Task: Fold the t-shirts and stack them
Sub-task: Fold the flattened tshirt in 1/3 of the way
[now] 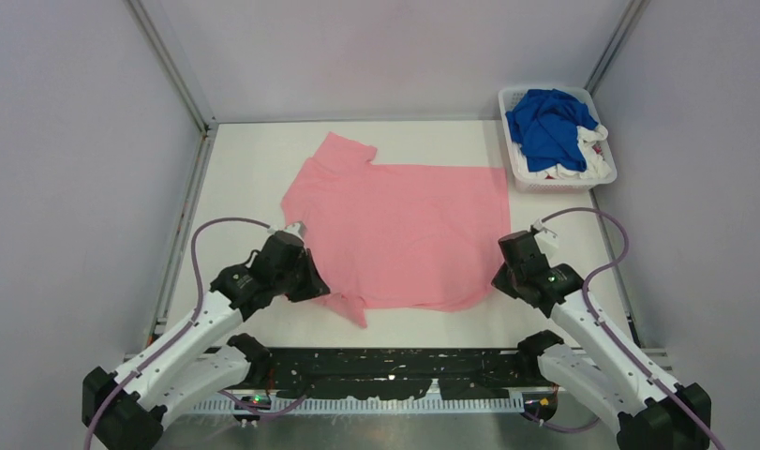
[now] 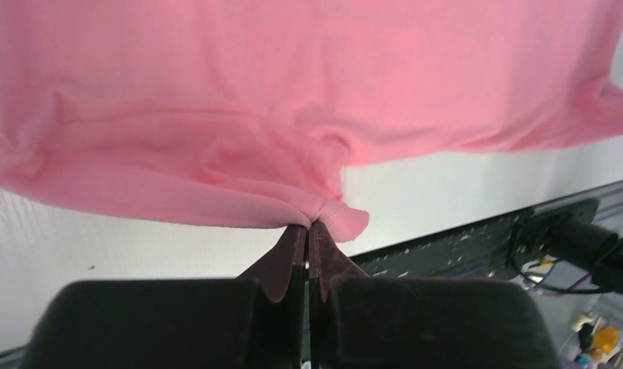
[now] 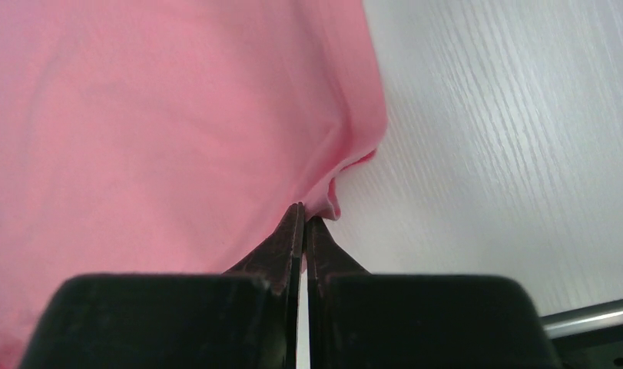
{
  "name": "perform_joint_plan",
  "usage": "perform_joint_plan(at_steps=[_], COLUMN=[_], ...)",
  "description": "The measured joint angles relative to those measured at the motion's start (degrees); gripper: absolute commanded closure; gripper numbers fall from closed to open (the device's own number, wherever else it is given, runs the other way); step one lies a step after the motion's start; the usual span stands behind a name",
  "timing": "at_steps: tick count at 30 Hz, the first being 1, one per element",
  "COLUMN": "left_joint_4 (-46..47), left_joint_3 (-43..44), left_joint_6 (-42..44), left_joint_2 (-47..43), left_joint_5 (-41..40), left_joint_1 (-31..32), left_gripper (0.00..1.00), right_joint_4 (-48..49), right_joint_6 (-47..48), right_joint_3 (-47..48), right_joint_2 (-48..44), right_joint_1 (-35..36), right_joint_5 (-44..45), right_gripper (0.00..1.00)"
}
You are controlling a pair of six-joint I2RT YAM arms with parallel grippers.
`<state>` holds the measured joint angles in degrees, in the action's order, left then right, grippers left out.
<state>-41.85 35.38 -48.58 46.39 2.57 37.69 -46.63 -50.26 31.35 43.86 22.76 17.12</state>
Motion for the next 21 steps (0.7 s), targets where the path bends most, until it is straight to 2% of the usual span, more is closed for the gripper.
perform_joint_plan(at_steps=[6,12,21], left_joint_4=[6.40,9.60,11.78], left_joint_3=[5.73,11.58,17.22], left_joint_6=[2.91,5.07,8.59], left_joint_2=[6.78,11.78,16.48], left_joint_5=[1.40,1.62,1.68], left_joint_1=[-8.13,-13.92,-18.49], left_gripper=[1.00,1.00,1.00], right_joint_4=[4.66,7.65,11.50], right_joint_6=[2.69,6.08,9.79], right_joint_3=[3.76,6.58,9.57], right_joint_2=[3.76,7.50,12.11], right_joint_1=[-1.22,-7.34,-13.81], right_joint_5=[1.49,0.81,-2.60], right_gripper=[0.94,0.94,0.94])
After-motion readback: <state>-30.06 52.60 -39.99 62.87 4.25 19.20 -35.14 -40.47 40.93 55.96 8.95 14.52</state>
